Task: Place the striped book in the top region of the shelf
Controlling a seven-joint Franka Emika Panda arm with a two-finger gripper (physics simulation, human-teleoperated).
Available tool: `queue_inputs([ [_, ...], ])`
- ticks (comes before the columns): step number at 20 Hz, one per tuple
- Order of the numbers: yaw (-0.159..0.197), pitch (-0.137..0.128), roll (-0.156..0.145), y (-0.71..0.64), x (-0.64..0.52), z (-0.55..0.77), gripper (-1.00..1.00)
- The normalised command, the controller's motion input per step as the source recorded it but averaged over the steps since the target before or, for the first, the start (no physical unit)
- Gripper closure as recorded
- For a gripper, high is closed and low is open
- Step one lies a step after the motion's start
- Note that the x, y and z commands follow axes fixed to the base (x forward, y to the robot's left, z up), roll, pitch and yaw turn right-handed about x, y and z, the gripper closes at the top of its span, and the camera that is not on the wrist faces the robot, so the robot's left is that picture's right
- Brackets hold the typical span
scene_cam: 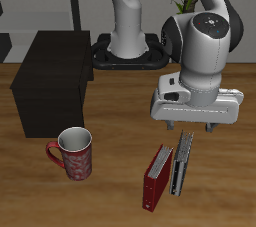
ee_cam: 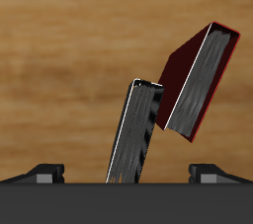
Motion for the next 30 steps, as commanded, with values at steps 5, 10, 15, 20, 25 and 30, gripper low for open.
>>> queue_inputs([
  [5,-0.025,0.023,-0.007,-0.01,-0.01,-0.30,-1.00],
  [10,-0.023,0.014,0.025,-0.01,-0.05,-0.18,-1.00],
  [15,-0.040,0.031,0.020,0.02,-0.05,-0.24,-1.00],
  [20,-0.020,0.034,0.019,0.03,-0.01,-0.25,-1.00],
  [25,0.010,0.017,0.016,0.05,0.02,-0.19,-1.00],
  [30,0.010,0.026,0.018,0.06,-0.10,-0.21,1.00],
])
